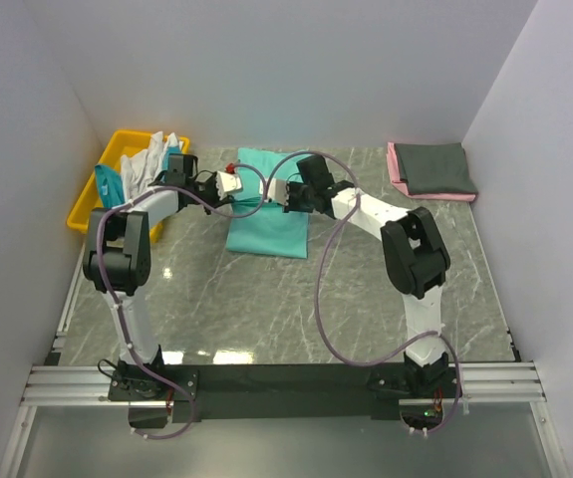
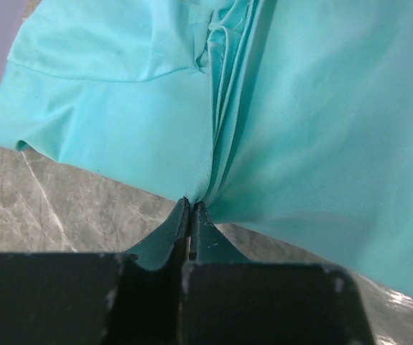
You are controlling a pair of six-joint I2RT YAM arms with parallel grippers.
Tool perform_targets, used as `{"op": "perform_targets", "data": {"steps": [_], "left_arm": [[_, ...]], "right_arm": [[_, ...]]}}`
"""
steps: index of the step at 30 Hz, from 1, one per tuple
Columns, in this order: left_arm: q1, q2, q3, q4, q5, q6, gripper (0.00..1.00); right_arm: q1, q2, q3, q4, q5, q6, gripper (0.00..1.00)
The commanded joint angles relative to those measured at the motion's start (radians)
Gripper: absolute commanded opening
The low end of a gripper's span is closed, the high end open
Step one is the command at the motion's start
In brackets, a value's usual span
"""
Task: Fold and stack the t-shirts
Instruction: Fold the tshirt
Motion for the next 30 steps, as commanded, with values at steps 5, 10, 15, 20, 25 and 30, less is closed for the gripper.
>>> {"op": "perform_targets", "data": {"steps": [5,10,15,20,25,30], "left_arm": [[0.005,0.086,0.096,0.034,-0.008,-0.047,0.01],[0.008,0.115,0.127,0.071,-0.04,-0.101,0.27],[0.019,0.107,0.197,0.053,-0.038,-0.242,0.54],[0.059,-0.017,0.116,0.068,-0.012,-0.412,0.61],[0.062,-0.159,-0.025,0.1,0.06,-0.638,0.58],[0.057,-0.14,-0.084,0.146,0.08,-0.961,0.52]], "right_arm": [[-0.015,0.076,0.098,0.029,0.025,-0.019,0.0],[-0.018,0.079,0.107,0.035,0.077,0.004,0.08],[-0.024,0.021,0.08,0.067,0.169,0.07,0.42],[-0.039,-0.054,0.129,0.034,0.189,0.217,0.53],[-0.039,-0.071,0.272,-0.165,0.023,0.501,0.4],[-0.041,0.013,0.365,-0.344,-0.177,0.775,0.32]]}}
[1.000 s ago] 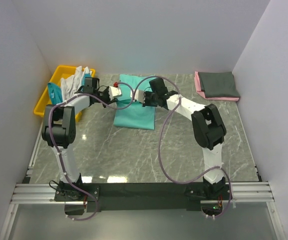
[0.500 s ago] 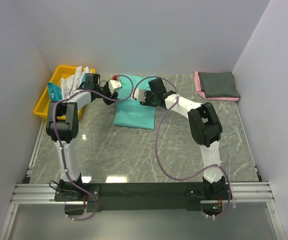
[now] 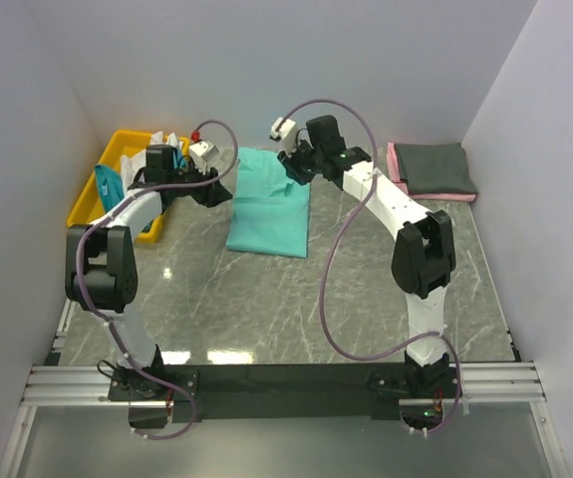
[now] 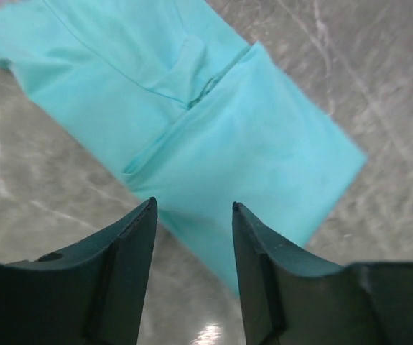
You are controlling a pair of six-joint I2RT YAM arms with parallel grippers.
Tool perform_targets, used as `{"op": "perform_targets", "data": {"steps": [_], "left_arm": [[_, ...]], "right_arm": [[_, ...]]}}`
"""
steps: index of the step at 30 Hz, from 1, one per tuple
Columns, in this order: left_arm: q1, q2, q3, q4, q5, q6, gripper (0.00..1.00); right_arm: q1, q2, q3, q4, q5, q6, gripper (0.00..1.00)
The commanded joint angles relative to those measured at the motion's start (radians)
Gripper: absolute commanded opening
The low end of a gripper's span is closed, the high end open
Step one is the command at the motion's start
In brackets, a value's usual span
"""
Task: Fold and stack the t-shirts
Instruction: Fold the tshirt
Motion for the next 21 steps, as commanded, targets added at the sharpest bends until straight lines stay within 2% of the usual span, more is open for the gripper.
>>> {"op": "perform_targets", "data": {"steps": [1,4,7,12,14,17,21], "left_arm": [[-0.008,0.021,-0.035,0.069,0.047,-0.376,0.5],[-0.01,0.068,-0.044,0.089,0.008,-0.505,0.44],[-0.011,0.113,-0.055,0.089,-0.021,-0.556,0.42],[-0.014,0.173,-0.083,0.06,-0.041,-0.559,0.45],[-0.014,0.184,-0.104,0.034,-0.062,-0.555,0.44],[-0.014,0.177,-0.153,0.017,-0.073,-0.552,0.41],[-0.014,0.162,-0.196,-0.038,-0.087,-0.542,0.31]], "right_arm": [[-0.001,0.016,0.022,-0.142,-0.184,0.273,0.31],[0.001,0.042,-0.001,-0.104,-0.254,0.369,0.3],[-0.001,0.086,0.0,-0.063,-0.279,0.426,0.29],[-0.001,0.195,0.035,-0.067,-0.291,0.482,0.28],[-0.002,0.206,-0.001,-0.05,-0.262,0.505,0.26],[-0.013,0.211,-0.058,-0.04,-0.248,0.528,0.26],[-0.015,0.211,-0.115,-0.049,-0.267,0.545,0.25]]}}
